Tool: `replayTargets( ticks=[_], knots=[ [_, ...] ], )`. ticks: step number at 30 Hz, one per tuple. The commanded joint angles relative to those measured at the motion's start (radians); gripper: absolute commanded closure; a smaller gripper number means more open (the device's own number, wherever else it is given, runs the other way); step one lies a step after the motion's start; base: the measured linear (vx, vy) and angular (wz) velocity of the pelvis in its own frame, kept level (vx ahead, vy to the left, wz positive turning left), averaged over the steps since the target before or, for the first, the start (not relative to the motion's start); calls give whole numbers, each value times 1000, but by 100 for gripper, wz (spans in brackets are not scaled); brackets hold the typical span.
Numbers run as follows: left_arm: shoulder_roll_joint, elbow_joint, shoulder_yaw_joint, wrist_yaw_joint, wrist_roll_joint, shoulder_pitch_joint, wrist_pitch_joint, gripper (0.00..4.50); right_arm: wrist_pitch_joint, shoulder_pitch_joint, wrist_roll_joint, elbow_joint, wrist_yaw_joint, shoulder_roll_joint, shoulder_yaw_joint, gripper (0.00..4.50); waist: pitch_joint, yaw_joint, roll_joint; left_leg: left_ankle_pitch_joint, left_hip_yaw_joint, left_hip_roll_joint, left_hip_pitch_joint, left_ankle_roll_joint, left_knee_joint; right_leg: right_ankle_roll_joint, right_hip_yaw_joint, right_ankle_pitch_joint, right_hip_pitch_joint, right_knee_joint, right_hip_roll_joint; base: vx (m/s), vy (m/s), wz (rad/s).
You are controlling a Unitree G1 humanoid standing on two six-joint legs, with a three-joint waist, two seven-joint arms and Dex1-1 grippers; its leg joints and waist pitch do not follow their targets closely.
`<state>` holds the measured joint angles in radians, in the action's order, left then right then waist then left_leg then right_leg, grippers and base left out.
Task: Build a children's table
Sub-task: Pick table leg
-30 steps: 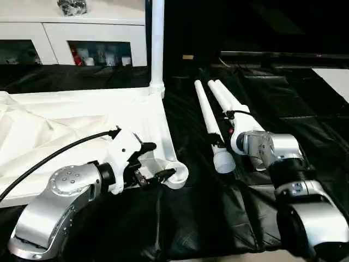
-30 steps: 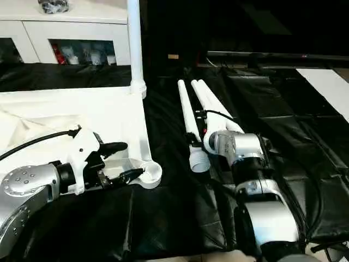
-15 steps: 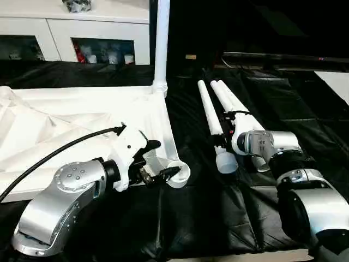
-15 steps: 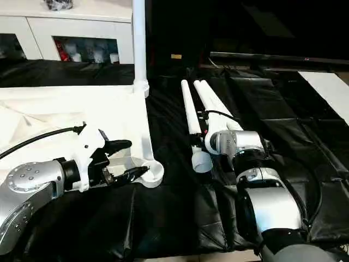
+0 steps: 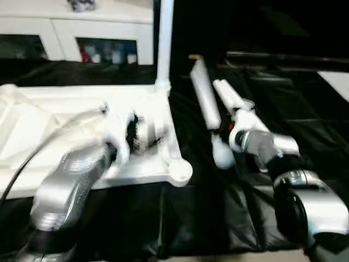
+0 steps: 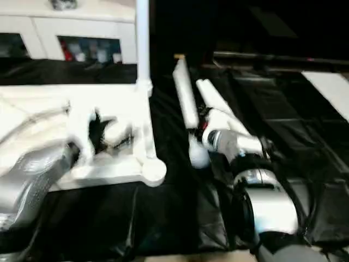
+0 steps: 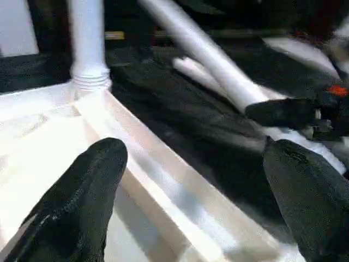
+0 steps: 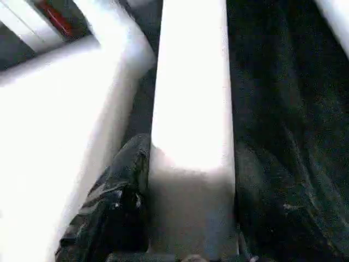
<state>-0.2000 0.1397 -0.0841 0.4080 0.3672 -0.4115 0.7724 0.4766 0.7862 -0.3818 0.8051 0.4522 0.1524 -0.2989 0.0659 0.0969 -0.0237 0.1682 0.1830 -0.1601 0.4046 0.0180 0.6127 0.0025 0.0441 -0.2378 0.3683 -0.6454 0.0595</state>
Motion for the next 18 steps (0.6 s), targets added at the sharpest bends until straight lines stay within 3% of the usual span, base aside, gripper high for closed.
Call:
replayTargets(
  ticks=[1,3,4,5,6,7,9,10,12,13,15,16,18],
  knots=[
    [78,-31,-40,-24,116,-75,78,0,49,-93,-135,-251,103,-31,-51,266,-85,0,21,131,-29,-74,-43,41,-74,-225,-47,149,-30,57,86,0,0,0],
    [124,-54,-61,-15,180,-117,116,0,113,-189,-217,-433,164,-48,-58,266,-88,7,18,84,-32,-74,-37,0,-72,-247,-42,217,-35,54,90,0,0,0],
    [131,-57,-63,-13,188,-122,118,0,120,-200,-226,-454,172,-49,-56,266,-85,7,14,77,-30,-72,-34,-8,-73,-245,-43,218,-38,58,88,0,0,0],
    [170,-71,-72,-1,228,-151,126,0,162,-266,-280,-571,217,-53,-44,266,-83,12,16,80,-30,-73,-34,-23,-72,-253,-45,213,-39,62,92,0,0,0],
    [170,-71,-72,-1,228,-151,126,0,162,-266,-280,-571,217,-53,-44,266,-83,14,14,82,-30,-74,-34,-26,-72,-253,-45,201,-40,62,93,0,0,0],
    [231,-116,-100,-5,307,-206,147,0,226,-356,-369,-712,273,-39,-31,266,-77,12,23,119,-28,-71,-33,-21,-75,-255,-45,127,-38,73,92,0,0,0],
    [257,-137,-114,-10,348,-229,161,0,251,-391,-405,-761,292,-28,-26,266,-73,15,16,162,-29,-74,-35,-11,-79,-256,-46,47,-40,81,96,0,0,0],
    [268,-146,-119,-6,370,-241,173,0,260,-407,-422,-784,302,-21,-21,266,-74,18,29,184,-33,-75,-36,2,-79,-248,-46,-11,-38,84,99,0,0,0],
    [292,-164,-125,6,413,-269,203,0,276,-441,-457,-835,320,-2,0,267,-71,15,22,201,-33,-74,-35,13,-81,-238,-46,-62,-38,92,97,0,0,0],
    [305,-168,-123,16,432,-280,221,0,283,-458,-470,-861,332,13,19,267,-67,13,28,224,-31,-73,-37,24,-82,-226,-48,-104,-33,99,95,0,0,0],
    [324,-170,-124,24,445,-293,246,0,286,-480,-469,-889,344,24,42,267,-66,13,26,215,-33,-71,-33,23,-82,-213,-49,-141,-35,102,97,0,0,0],
    [326,-170,-125,24,446,-294,249,0,286,-482,-468,-892,345,25,44,267,-66,14,36,212,-33,-70,-33,23,-81,-209,-50,-150,-34,103,98,0,0,0],
    [339,-166,-132,17,457,-297,270,0,288,-496,-451,-912,341,18,52,267,-66,13,31,204,-33,-69,-31,15,-80,-199,-50,-173,-34,107,98,0,0,0]
  ],
)
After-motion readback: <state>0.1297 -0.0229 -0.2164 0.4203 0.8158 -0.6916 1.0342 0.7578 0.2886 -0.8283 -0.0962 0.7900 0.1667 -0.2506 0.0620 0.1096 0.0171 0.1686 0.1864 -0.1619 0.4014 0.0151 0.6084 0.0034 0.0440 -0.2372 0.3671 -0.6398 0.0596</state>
